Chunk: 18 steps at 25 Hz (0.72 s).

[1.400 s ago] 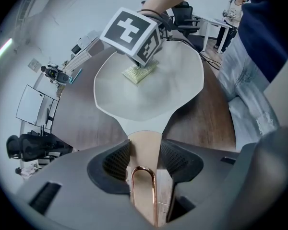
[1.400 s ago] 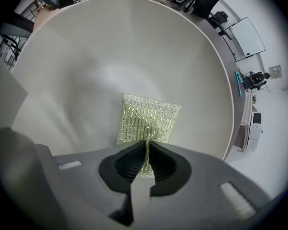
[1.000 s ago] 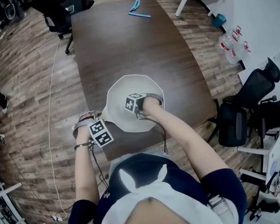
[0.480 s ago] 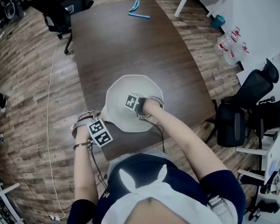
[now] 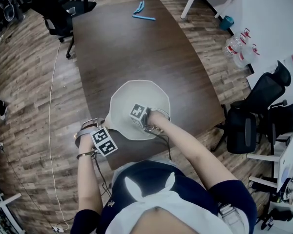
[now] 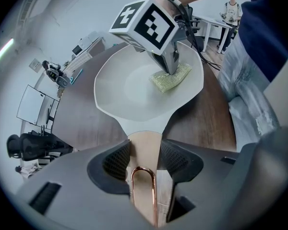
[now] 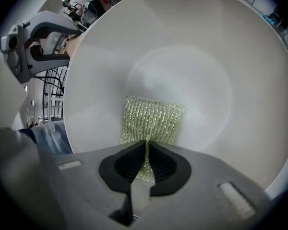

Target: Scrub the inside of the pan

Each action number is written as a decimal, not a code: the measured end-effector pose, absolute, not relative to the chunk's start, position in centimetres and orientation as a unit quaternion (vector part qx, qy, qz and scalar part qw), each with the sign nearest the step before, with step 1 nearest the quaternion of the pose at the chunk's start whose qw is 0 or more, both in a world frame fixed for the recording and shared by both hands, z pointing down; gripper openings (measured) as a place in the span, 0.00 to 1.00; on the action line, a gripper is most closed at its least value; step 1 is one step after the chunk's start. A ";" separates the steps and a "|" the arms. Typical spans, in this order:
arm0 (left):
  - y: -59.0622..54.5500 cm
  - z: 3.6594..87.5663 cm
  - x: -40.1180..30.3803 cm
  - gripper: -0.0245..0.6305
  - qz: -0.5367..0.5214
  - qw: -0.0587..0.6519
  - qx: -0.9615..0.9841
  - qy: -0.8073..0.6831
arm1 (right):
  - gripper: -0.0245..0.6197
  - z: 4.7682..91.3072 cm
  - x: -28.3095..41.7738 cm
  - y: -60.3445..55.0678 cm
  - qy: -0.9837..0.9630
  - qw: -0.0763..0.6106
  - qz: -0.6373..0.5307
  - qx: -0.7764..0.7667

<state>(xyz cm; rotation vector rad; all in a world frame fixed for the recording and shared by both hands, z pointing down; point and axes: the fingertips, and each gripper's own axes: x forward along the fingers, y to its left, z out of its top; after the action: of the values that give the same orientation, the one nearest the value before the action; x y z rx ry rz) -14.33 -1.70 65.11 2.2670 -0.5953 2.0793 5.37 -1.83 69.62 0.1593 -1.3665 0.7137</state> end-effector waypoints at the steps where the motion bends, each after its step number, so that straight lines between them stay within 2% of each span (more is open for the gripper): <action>1: -1.7 65.1 -14.3 0.35 0.663 0.004 0.724 -0.190 | 0.08 70.0 5.1 -1.8 -0.621 0.715 0.312 0.071; 5: -1.7 65.0 -14.2 0.35 0.662 0.005 0.725 -0.192 | 0.07 69.3 4.0 -1.5 -0.642 0.708 0.287 0.065; 18: -1.9 65.1 -14.1 0.35 0.670 -0.002 0.717 -0.193 | 0.07 68.4 -2.0 -3.1 -0.784 0.599 0.140 0.082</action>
<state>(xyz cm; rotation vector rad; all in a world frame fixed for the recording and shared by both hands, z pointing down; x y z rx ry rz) -14.06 -1.86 65.10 2.2548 -0.6059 2.1077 -1.95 -3.11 68.39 0.1894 -1.8180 0.3245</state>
